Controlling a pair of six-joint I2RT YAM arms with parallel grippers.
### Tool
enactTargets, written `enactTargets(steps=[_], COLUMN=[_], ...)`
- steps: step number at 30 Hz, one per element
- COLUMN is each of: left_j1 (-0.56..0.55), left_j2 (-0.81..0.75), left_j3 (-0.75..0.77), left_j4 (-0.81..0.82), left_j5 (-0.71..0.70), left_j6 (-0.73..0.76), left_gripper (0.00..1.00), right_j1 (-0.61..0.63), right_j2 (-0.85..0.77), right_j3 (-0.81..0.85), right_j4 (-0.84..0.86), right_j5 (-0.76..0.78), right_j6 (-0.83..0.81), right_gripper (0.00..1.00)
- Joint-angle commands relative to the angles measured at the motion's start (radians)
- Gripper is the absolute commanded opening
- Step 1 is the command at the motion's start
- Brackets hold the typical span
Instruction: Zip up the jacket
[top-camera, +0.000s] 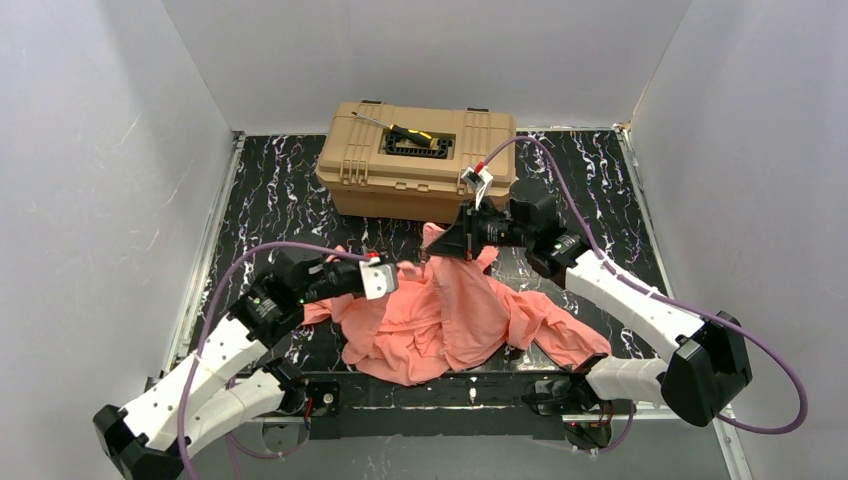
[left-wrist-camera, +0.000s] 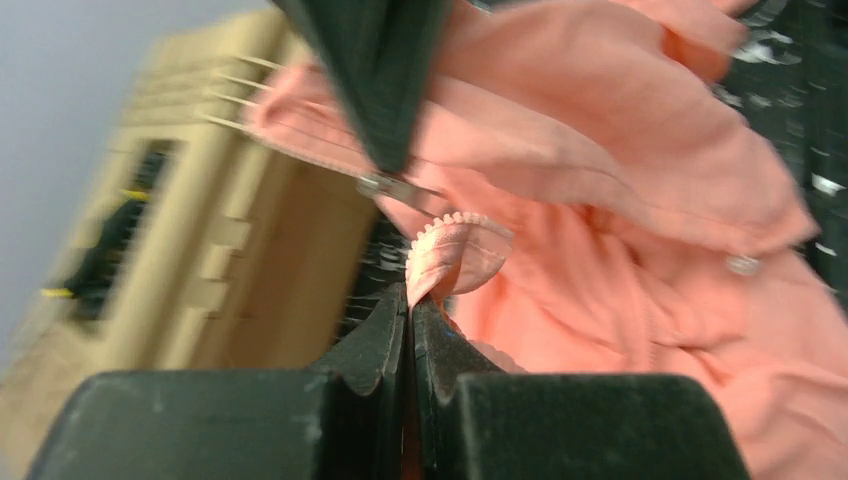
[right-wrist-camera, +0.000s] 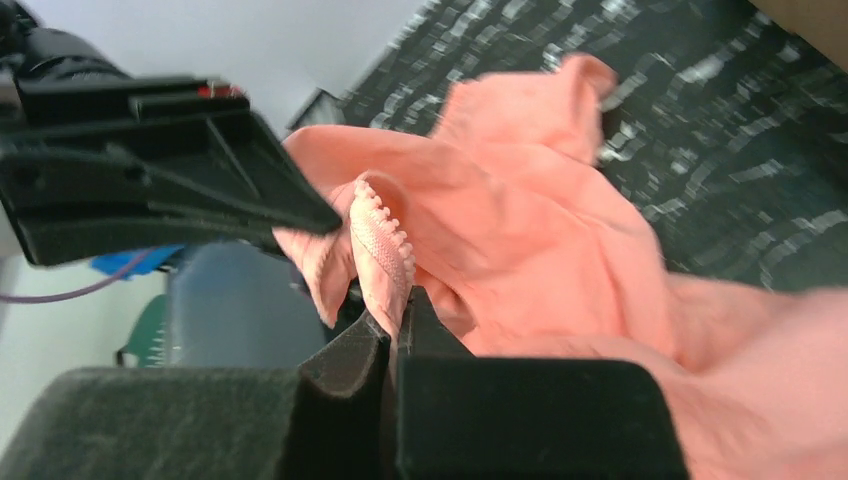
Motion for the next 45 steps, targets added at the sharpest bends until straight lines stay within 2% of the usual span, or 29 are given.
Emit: enactTargets(steps=[1, 4, 9, 11, 15, 16, 17, 19, 26, 32, 38, 41, 45], left_j1=[0.001, -0.014, -0.06, -0.084, -0.119, -0.125, -0.13, -0.141, -0.165, -0.165, -0.162, -0.159, -0.158], left_j2=[0.03, 0.088, 0.241, 0.294, 0.338, 0.342, 0.347, 0.363, 0.341, 0.369, 0.38, 0.385, 0.404], left_j3=[-0.118, -0.17, -0.206, -0.216, -0.244, -0.249, -0.252, -0.252, -0.307, -0.311, -0.335, -0.336, -0.352], left_j4=[-0.097, -0.097, -0.124, -0.125, -0.107, -0.089, -0.072, -0.049, 0.198, 0.162, 0.048, 0.073, 0.21], left_j5=[0.213, 0.303, 0.318, 0.31, 0.322, 0.322, 0.325, 0.331, 0.227, 0.22, 0.213, 0.205, 0.173], left_j6=[-0.051, -0.006, 0.085, 0.104, 0.148, 0.145, 0.144, 0.157, 0.185, 0.293, 0.394, 0.396, 0.366], left_gripper=[0.01, 0.15, 0.24, 0.31, 0.4, 0.45, 0.54, 0.61, 0.56, 0.56, 0.56, 0.53, 0.42], right_j1=[-0.012, -0.011, -0.011, -0.011, -0.011, -0.013, -0.013, -0.013, -0.013, -0.013, -0.015, -0.016, -0.018], right_j2=[0.002, 0.013, 0.013, 0.005, -0.001, -0.001, -0.001, 0.001, 0.011, 0.011, 0.008, 0.013, 0.018], right_j3=[-0.017, -0.049, -0.096, -0.112, -0.13, -0.133, -0.135, -0.137, -0.15, -0.158, -0.15, -0.153, -0.151], right_j4=[-0.164, -0.174, -0.182, -0.176, -0.165, -0.159, -0.154, -0.147, -0.101, -0.09, -0.099, -0.098, -0.096], right_j5=[0.148, 0.2, 0.239, 0.248, 0.25, 0.247, 0.244, 0.241, 0.213, 0.197, 0.175, 0.156, 0.139], right_j6=[-0.129, -0.136, -0.148, -0.147, -0.141, -0.138, -0.135, -0.131, -0.103, -0.092, -0.095, -0.098, -0.099], right_gripper=[0.01, 0.01, 0.01, 0.01, 0.01, 0.01, 0.01, 0.01, 0.01, 0.01, 0.01, 0.01, 0.01])
